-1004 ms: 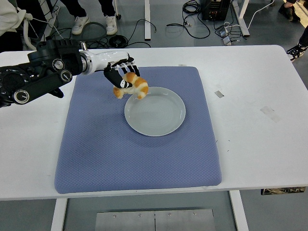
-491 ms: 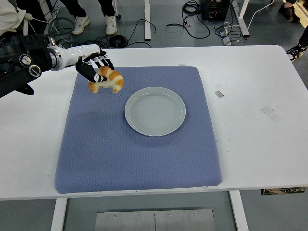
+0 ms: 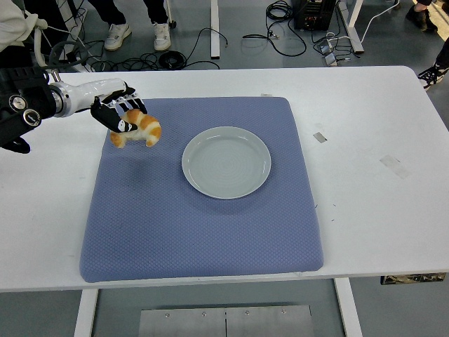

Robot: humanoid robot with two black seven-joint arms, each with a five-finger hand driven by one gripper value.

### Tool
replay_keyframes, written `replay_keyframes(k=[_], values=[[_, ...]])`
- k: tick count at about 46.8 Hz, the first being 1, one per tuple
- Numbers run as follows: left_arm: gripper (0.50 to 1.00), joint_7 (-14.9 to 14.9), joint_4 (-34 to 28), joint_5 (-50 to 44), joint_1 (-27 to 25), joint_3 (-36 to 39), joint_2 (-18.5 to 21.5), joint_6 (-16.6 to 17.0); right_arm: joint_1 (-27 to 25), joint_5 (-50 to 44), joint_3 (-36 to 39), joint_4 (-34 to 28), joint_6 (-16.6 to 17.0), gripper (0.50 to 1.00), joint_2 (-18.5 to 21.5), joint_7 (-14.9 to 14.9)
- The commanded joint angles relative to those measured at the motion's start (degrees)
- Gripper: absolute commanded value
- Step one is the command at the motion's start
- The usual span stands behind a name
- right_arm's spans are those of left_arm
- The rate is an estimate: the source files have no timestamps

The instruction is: Place the bread on the table

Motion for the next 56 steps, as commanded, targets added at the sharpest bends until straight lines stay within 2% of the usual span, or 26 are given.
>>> replay_keyframes(k=[1,17,36,43,44,47,51,56], values=[[0.5,0.01,0.1,0.36,0.67,0.0,-0.01,0.18,-0.03,-0.02,0.0,0.0,0.0,1.0,0.0,0.0],[0.5,-0.08,3.35,0.45,2.43,0.08,-1.06,0.35,0.05,-0.02,0.0,0.0,0.0,1.0,0.0,0.0],[0.5,-0.08,3.79,-0.34,2.43,-0.09,-3.08,0.44,0.05,-0.02,0.0,0.0,0.0,1.0,0.0,0.0],[0.525,-0.08,3.88,-0.26,2.34,-0.09,-3.61,0.53,0.05,-0.02,0.0,0.0,0.0,1.0,0.0,0.0],[0.537,0.01,3.88,-0.34,2.34,-0.09,-3.7,0.44,-0.03,-0.02,0.0,0.0,0.0,1.0,0.0,0.0],[0.637,0.01,3.96,-0.43,2.34,-0.26,-3.7,0.44,-0.03,-0.02,0.0,0.0,0.0,1.0,0.0,0.0],[0.849,0.27,4.66,-0.61,2.25,-0.53,-3.7,0.44,-0.03,0.06,0.0,0.0,0.0,1.0,0.0,0.0],[0.972,0.53,5.55,-1.92,1.9,-0.27,-3.96,0.18,-0.03,-0.02,0.0,0.0,0.0,1.0,0.0,0.0]])
